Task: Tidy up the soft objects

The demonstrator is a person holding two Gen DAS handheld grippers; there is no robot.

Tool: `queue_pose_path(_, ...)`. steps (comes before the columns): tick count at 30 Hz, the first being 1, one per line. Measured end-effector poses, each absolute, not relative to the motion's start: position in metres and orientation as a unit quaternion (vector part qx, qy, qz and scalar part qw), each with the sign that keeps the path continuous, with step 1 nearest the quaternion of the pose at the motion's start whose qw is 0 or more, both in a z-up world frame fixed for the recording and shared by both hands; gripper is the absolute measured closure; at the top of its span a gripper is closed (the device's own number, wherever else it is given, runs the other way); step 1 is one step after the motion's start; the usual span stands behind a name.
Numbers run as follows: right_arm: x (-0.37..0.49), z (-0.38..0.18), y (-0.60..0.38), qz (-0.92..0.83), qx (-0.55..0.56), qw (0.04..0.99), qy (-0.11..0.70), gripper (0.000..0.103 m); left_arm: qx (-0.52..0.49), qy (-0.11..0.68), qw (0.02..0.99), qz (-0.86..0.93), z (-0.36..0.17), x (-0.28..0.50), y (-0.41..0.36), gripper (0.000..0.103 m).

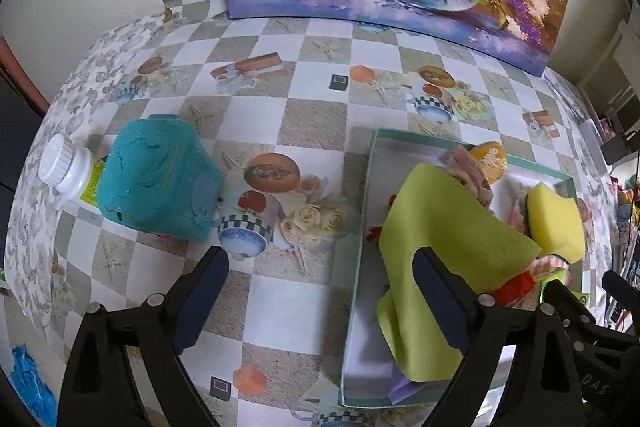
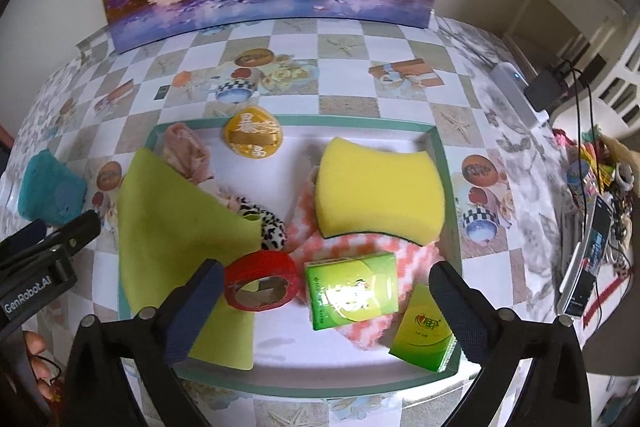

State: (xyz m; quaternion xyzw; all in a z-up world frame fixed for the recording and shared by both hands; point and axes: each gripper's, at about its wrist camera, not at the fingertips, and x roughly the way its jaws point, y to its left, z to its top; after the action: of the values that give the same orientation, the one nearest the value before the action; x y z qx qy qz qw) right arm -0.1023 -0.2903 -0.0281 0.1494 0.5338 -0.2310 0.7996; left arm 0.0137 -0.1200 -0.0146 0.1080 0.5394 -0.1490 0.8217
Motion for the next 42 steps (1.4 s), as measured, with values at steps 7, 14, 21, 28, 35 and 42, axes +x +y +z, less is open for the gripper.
queue_pose_path(7,-0.104,-0.026,-0.294,-0.232,0.159,0.801,0.529,0.0,0.118,0.534,0.825,-0.143,-0.013,0.013,-0.12,0.008)
queue_pose_path(14,-0.104,-0.024,-0.292,-0.229,0.156,0.803,0.528,0.0,0.117,0.522,0.833,-0.143,-0.007,0.01,-0.12,0.008)
queue_pose_path(21,-0.108,-0.015,-0.286,-0.232,0.149,0.81,0.517,0.0,0.14,0.488,0.852,-0.124,0.006,0.0,-0.118,0.008)
queue_pose_path(28,-0.112,-0.01,-0.273,-0.229,0.137,0.816,0.513,0.0,0.135,0.486,0.858,-0.099,0.008,-0.008,-0.104,0.008)
queue_pose_path(35,-0.12,-0.012,-0.263,-0.226,0.131,0.817,0.513,0.0,0.117,0.492,0.858,-0.091,0.01,-0.016,-0.084,0.008)
queue_pose_path(42,-0.13,-0.014,-0.251,-0.222,0.129,0.819,0.513,0.0,0.124,0.5,0.852,-0.094,0.009,-0.028,-0.068,0.008)
